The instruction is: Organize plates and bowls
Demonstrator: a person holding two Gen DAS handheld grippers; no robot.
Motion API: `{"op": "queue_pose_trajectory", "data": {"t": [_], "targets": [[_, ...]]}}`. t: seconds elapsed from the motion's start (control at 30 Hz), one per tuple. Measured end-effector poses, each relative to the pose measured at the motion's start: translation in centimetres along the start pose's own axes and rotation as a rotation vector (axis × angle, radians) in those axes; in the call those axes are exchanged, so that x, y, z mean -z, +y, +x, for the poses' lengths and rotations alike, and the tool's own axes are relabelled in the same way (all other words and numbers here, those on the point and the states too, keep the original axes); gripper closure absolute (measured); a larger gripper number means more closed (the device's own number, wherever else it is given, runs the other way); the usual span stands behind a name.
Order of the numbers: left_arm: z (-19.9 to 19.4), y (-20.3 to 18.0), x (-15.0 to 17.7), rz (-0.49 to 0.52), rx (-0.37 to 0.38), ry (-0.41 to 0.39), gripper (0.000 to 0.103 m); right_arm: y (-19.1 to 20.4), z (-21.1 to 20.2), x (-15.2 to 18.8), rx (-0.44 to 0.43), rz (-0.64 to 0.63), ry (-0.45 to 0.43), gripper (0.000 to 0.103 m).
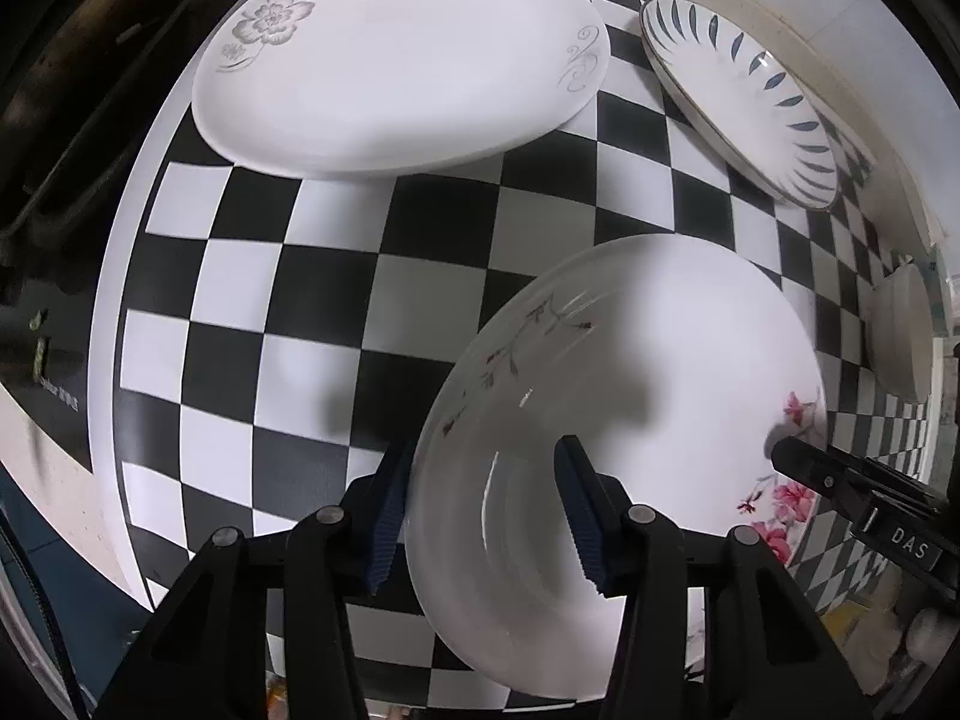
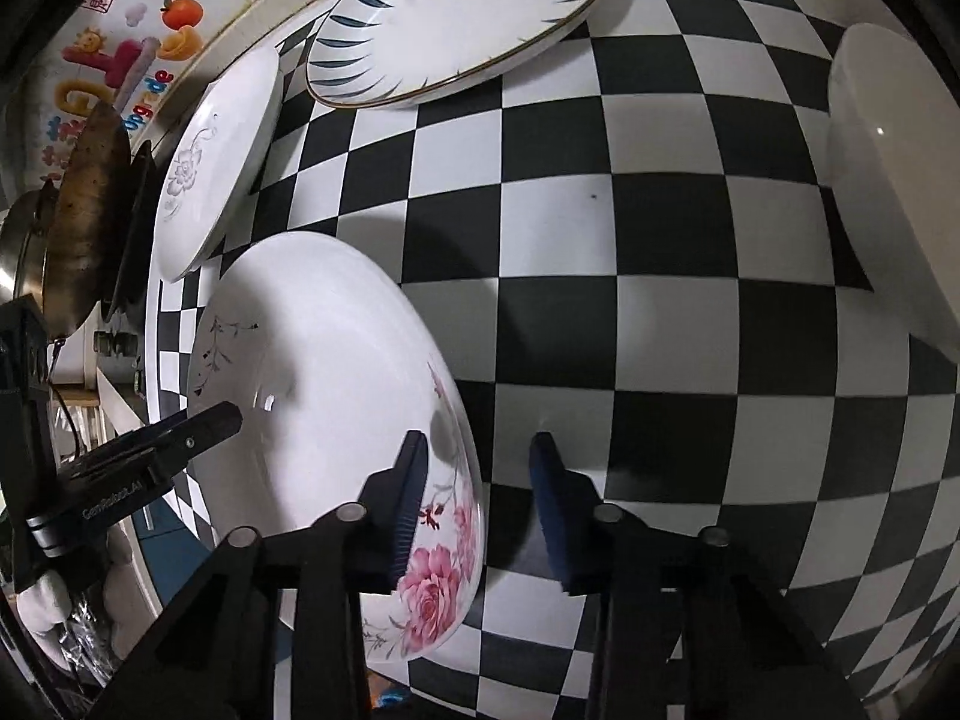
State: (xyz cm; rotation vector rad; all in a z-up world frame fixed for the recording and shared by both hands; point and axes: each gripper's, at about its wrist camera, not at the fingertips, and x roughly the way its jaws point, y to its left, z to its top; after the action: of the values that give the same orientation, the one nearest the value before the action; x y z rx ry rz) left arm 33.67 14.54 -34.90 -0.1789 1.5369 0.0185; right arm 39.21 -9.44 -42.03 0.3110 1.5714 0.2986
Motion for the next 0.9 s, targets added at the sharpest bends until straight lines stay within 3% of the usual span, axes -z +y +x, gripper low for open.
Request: {"op": "queue_pose_trajectory", "data": {"t": [0.17, 0.27, 0.6, 0.9], "targets": [[0.2, -0.1, -0.5, 0.008, -0.002, -0.001, 0.057, 0.6, 0.6, 0.0, -0.023, -0.026, 0.032, 0.084], [-0.1, 0.0, -0.5, 0.014, -0.001, 0.004, 0.057, 1.2, 0.6, 0.3, 0.015, -0.050, 0.016, 0.084], [-0.5, -2.6, 0.4, 0.046, 0.025, -0.002, 0.057, -0.4, -1.4, 1.6, 0.008, -0.034, -0.005, 0.084], [-1.6, -7.7, 0.7, 0.122, 0.042, -0.011, 0.057, -4.1, -5.3, 3.3, 0.008, 0.028, -0.044, 0.084]]}}
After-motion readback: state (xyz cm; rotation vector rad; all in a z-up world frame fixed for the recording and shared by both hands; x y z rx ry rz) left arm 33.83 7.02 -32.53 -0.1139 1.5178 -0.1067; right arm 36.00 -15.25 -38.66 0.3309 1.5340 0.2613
